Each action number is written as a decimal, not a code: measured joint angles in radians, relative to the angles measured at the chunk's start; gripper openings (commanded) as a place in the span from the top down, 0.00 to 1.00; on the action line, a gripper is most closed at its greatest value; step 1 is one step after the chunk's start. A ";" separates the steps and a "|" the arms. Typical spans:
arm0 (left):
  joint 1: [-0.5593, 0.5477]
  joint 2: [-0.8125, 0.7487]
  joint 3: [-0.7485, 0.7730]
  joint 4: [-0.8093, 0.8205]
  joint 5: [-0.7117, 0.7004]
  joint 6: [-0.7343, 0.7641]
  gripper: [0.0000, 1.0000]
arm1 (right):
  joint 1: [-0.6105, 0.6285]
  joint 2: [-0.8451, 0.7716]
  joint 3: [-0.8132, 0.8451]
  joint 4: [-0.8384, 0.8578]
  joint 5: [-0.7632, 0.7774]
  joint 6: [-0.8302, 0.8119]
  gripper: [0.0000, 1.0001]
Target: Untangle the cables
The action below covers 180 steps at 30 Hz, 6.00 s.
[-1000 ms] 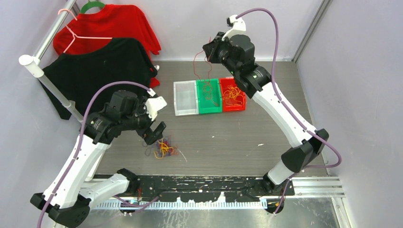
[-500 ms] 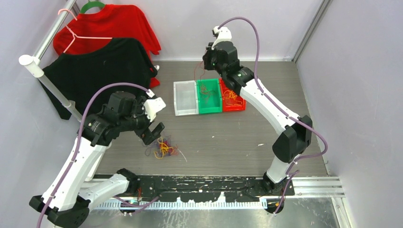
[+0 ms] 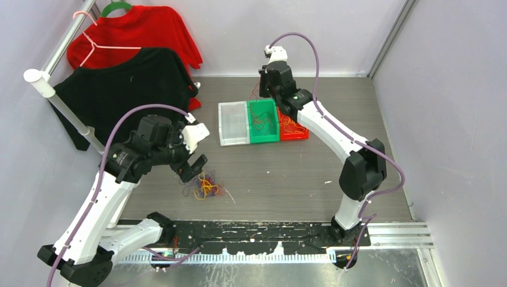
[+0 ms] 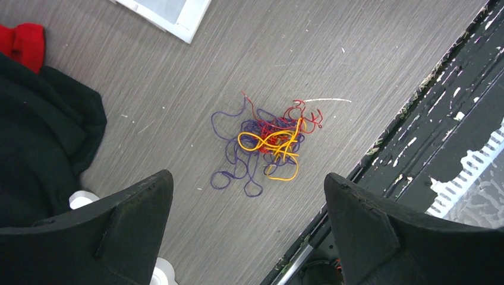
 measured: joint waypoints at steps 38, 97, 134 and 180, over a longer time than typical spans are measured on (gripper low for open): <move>0.081 0.028 -0.023 -0.009 0.022 0.072 0.04 | -0.013 0.438 0.214 -0.268 0.074 -0.022 0.49; 0.174 0.034 -0.111 -0.036 0.114 0.124 0.08 | -0.045 0.473 0.227 -0.257 0.015 0.052 0.55; 0.190 0.033 -0.110 -0.042 0.140 0.126 0.08 | 0.103 -0.013 -0.561 0.001 -0.052 0.116 0.42; 0.204 0.023 -0.105 -0.060 0.163 0.154 0.08 | 0.134 0.088 -0.464 0.040 -0.109 -0.023 0.60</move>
